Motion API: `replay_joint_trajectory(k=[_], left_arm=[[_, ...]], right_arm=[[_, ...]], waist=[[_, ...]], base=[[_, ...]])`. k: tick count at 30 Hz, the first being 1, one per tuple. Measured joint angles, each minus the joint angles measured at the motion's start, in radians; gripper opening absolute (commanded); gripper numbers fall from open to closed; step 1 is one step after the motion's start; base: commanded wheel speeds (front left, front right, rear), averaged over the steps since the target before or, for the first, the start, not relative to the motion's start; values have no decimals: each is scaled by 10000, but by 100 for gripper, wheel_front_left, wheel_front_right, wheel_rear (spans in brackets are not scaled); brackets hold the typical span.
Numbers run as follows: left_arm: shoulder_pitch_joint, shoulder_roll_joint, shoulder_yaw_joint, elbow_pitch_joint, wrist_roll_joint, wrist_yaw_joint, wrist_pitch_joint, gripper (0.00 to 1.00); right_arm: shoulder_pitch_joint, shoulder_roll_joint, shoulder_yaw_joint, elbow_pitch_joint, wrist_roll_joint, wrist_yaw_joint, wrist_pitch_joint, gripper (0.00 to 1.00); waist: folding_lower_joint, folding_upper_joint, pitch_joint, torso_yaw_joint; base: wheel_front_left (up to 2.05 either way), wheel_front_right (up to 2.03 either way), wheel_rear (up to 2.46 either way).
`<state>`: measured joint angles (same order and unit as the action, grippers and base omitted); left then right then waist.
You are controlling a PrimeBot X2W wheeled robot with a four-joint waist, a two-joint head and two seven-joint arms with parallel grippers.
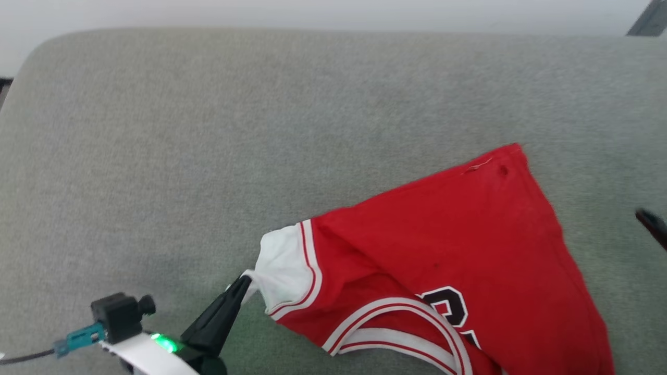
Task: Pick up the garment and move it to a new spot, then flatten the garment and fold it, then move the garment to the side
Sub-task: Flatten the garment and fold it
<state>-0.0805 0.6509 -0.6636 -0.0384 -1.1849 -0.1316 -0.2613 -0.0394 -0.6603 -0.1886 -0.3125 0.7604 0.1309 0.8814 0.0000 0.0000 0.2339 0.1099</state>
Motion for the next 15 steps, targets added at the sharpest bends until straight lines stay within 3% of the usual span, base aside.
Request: replay_joint_trajectory(k=[6,15], left_arm=[[-806,-368,-431,61,75,0,0,0],[-1831,-895,-1012,391,75,0,0,0]], right_arm=[[-2037,385,1246,1902,-600,0,-230,100],[-4347,366,3323,4447,-1214,0,-197,100]], waist=[[0,0,661,464],[0,0,1470,1222]], base=[[0,0,0],[0,0,0]])
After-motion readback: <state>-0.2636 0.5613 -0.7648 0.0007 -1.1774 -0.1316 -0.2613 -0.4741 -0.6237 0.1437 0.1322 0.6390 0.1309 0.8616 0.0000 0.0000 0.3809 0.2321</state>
